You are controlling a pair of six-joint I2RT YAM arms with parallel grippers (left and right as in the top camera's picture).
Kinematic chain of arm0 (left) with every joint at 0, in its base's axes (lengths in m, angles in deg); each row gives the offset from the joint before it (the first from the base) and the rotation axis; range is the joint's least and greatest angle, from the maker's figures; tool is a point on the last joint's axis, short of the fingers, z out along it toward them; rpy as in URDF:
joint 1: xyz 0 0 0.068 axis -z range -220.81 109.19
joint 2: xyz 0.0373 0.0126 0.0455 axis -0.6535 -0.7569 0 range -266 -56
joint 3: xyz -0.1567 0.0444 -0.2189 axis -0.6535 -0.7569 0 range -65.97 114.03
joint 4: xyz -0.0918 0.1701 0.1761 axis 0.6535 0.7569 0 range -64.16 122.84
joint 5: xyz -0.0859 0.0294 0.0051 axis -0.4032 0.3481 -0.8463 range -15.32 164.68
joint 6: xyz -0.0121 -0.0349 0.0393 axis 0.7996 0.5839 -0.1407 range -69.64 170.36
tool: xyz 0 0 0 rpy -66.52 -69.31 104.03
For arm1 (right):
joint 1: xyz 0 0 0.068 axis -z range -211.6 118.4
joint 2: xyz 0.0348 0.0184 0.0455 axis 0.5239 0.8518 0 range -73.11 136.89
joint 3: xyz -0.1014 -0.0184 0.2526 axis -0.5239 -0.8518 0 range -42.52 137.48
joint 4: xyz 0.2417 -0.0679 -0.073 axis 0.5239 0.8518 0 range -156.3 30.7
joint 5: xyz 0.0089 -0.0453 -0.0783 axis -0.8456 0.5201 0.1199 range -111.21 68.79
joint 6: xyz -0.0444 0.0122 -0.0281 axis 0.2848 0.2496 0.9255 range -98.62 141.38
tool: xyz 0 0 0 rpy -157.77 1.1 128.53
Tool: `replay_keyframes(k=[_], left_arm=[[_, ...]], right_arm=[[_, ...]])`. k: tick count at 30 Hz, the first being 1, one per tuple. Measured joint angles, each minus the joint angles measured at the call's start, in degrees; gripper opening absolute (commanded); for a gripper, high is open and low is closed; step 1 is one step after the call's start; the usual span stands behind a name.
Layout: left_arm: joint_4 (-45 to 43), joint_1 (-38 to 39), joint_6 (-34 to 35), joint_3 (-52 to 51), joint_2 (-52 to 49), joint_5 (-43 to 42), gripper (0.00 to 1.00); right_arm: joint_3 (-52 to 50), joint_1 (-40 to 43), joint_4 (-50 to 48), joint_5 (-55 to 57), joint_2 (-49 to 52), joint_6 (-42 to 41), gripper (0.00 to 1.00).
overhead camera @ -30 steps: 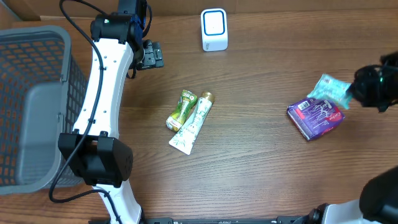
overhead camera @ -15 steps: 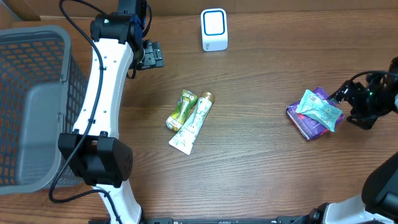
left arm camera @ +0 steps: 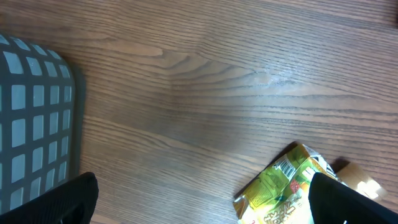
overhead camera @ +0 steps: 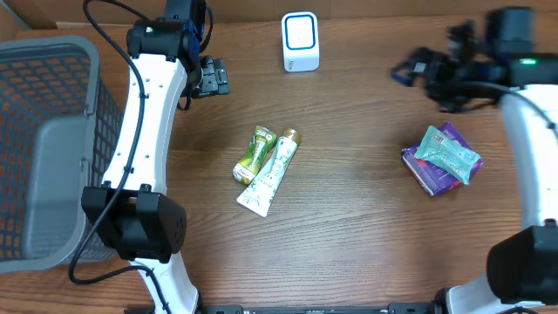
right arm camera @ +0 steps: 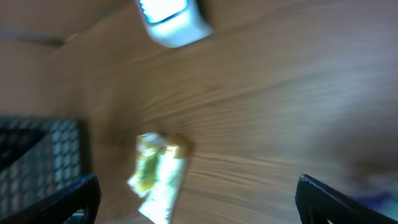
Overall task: Scan the item barcode
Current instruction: 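Move the right gripper over the white tube with gold cap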
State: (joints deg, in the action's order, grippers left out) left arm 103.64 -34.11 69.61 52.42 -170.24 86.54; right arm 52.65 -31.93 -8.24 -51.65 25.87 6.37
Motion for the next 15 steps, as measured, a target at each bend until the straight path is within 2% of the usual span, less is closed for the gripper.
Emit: replay_keyframes(k=[2,5,12,15], left_arm=[[0.0,0.0,0.0,0.0,0.0,0.0,0.99],[0.0,0.0,0.0,0.02,0.0,0.02,1.0],[0.0,0.0,0.0,0.0,0.0,0.02,1.0],[0.0,0.0,0.0,0.0,0.0,0.0,1.0]], right_arm=[[-0.72,-5.55,-3.32,-0.28,0.5,-2.16,0.99],[-1.07,-12.26,-5.18,0.48,2.73,-5.46,0.86],[-1.9,-24.61,-5.79,9.99,12.02,-17.62,0.85],[-1.99,-28.37,-7.1,13.16,15.28,-22.01,0.81]])
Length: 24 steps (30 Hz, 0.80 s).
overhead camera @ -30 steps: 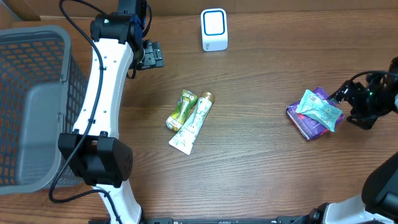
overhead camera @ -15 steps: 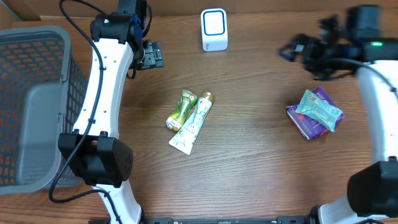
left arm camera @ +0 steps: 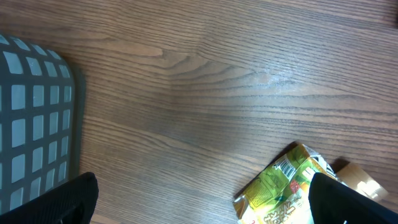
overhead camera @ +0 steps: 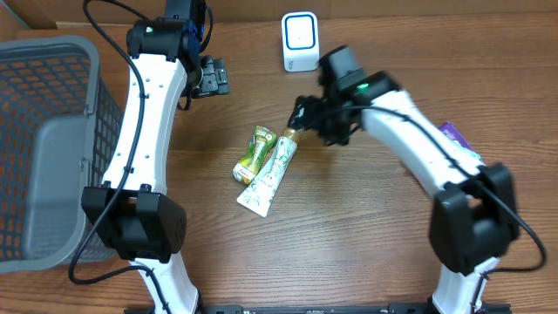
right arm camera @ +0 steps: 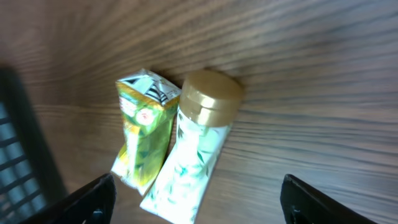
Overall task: Scan the item barcode
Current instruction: 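Move the right gripper over the white tube with gold cap, then grasp the white tube with the right gripper and lift it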
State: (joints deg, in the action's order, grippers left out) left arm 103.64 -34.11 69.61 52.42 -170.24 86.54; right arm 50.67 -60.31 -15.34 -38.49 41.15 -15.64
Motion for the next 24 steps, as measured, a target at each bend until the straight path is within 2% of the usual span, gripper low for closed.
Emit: replay_keyframes(k=[8,14,16,24], left_arm=[[0.0,0.0,0.0,0.02,0.0,0.02,1.0],[0.02,0.0,0.0,0.0,0.0,0.0,1.0],[0.0,0.0,0.0,0.02,0.0,0.0,1.0],[0.0,0.0,0.0,0.02,0.0,0.0,0.99]], right_arm=[[0.0,-7.78,-2.38,3.58,5.4,-4.81,0.55],[0.0,-11.17,-1.33,5.75,7.08,-6.12,0.47],[0.0,-11.26,-0.15,6.54,7.08,-6.19,0.4],[0.0,-11.08,1.7,10.29,7.1,-6.47,0.39]])
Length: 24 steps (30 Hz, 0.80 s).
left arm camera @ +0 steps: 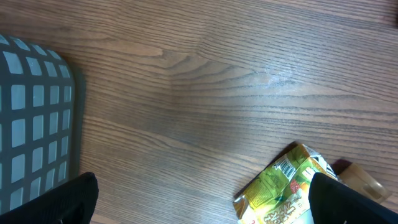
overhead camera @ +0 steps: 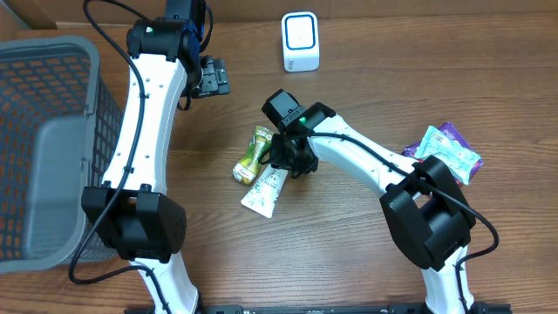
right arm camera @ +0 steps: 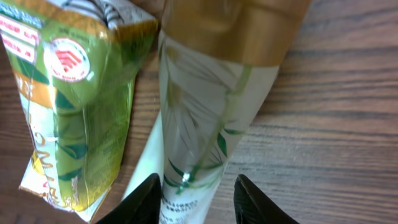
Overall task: Scan the item barcode
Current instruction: 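Grasp the white tube with the right gripper and lift it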
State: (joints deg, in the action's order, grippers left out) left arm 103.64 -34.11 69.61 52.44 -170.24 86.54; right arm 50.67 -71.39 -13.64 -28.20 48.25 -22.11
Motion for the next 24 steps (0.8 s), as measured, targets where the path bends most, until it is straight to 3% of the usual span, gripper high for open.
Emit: replay_keyframes(k=[12,21,24], left_arm=[[0.0,0.0,0.0,-0.02,0.0,0.02,1.0],[0.0,0.0,0.0,-0.02,0.0,0.0,1.0],[0.0,0.0,0.0,-0.02,0.0,0.02,1.0]], right_arm=[[0.0,0.83,5.92,3.04,0.0,3.72,0.38],[0.0,10.25,13.77,3.08,0.0,15.26,0.4],[0.0,13.42,13.99,2.62,0.0,18.25,0.54]])
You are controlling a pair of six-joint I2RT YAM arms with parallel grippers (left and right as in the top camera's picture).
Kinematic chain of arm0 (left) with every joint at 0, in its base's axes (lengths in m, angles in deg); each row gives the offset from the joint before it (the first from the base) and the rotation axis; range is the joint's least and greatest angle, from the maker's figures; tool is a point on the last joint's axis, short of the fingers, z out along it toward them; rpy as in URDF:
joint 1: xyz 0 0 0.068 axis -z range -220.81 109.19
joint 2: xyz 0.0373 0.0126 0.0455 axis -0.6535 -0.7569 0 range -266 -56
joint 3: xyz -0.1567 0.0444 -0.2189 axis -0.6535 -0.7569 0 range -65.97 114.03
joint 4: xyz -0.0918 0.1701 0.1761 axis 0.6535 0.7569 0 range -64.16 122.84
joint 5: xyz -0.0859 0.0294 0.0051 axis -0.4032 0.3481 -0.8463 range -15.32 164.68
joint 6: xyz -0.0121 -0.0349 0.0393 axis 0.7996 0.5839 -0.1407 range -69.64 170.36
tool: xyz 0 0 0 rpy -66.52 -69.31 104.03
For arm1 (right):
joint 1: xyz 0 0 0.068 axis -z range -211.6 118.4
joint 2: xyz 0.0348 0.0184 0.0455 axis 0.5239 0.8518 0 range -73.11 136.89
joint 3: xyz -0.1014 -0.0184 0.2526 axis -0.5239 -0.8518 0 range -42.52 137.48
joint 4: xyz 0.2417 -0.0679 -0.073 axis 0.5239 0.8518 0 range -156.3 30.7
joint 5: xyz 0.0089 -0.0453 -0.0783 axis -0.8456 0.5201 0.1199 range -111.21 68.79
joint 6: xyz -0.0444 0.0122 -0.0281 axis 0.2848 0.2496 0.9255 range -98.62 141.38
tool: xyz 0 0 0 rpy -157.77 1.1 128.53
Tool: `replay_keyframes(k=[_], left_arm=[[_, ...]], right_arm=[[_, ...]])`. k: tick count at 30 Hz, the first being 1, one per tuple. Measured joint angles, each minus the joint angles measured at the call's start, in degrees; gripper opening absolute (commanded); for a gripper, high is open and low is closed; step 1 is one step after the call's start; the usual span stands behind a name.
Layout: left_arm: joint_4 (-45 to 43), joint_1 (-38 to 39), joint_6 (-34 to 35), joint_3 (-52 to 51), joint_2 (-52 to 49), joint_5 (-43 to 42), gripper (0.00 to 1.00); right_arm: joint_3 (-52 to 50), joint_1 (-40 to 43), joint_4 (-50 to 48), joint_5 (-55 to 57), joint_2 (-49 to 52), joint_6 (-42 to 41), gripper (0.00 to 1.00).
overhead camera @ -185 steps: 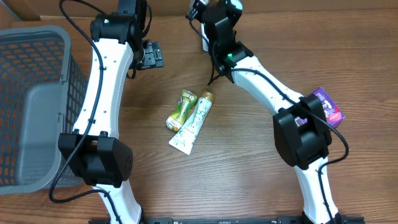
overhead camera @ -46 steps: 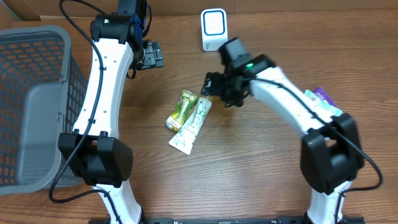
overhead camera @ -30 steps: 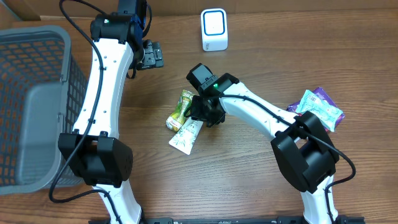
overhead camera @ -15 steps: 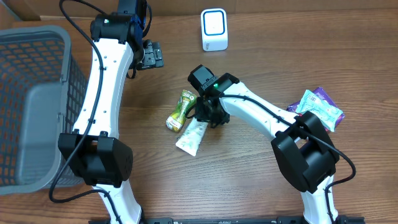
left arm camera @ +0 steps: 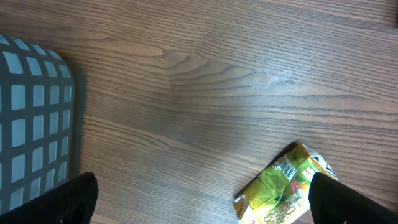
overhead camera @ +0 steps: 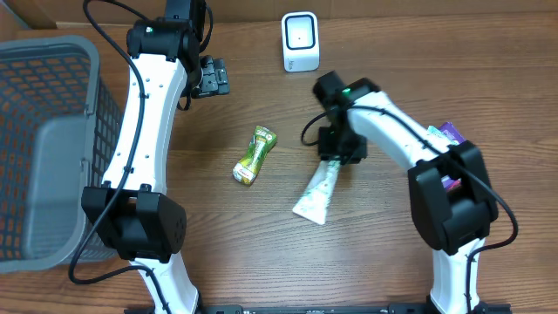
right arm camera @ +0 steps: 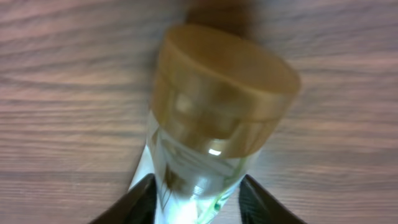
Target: Scan the item barcode
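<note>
A white tube with a gold cap sits between the fingers of my right gripper, which is shut on it just below the cap. In the overhead view the right gripper is right of centre and the tube trails down-left from it. The white scanner stands at the back, apart from the tube. My left gripper is open at the back left, with nothing between its fingers. It also shows in the left wrist view.
A green pouch lies left of centre; its end shows by the left gripper's right finger. A grey mesh basket fills the left edge. Teal and purple packets lie at the right, partly behind my right arm.
My right gripper was on the tube beside the green pouch. Now it holds the tube further right, away from the pouch. The pouch lies alone. The left arm has not moved.
My right gripper began at the far right, above the packets. Then it was open over the tube's cap, then low with its fingers either side of the tube beside the pouch. Now it is shut on the tube, right of centre. The left gripper stayed open at the back left.
</note>
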State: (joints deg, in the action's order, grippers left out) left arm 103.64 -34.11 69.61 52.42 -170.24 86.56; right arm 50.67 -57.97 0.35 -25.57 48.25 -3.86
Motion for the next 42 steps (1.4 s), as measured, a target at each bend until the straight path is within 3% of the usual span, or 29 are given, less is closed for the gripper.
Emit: replay_keyframes(k=[3,13,18,22,26,32,42], left_arm=[[0.0,0.0,0.0,0.0,0.0,-0.02,0.99],[0.02,0.0,0.0,0.02,0.0,-0.02,1.0],[0.02,0.0,0.0,0.0,0.0,-0.02,0.99],[0.0,0.0,0.0,0.02,0.0,0.0,1.0],[0.0,0.0,0.0,0.0,0.0,-0.02,0.99],[0.02,0.0,0.0,0.02,0.0,-0.02,1.0],[0.0,0.0,0.0,0.02,0.0,0.0,0.99]], right_arm=[[0.0,1.99,0.04,-1.99,0.0,2.25,0.63],[-4.57,-0.35,-3.76,-4.11,0.0,1.68,0.63],[-7.02,-0.61,-3.37,-3.17,0.0,1.46,0.35],[-6.34,-0.33,-2.32,-3.23,-0.04,1.29,0.28],[-4.68,-0.24,-0.39,-5.27,0.0,4.09,0.25],[-2.49,1.01,-1.95,-20.68,0.0,16.04,0.25],[-8.66,2.19,-11.58,-29.92,0.0,26.08,0.3]])
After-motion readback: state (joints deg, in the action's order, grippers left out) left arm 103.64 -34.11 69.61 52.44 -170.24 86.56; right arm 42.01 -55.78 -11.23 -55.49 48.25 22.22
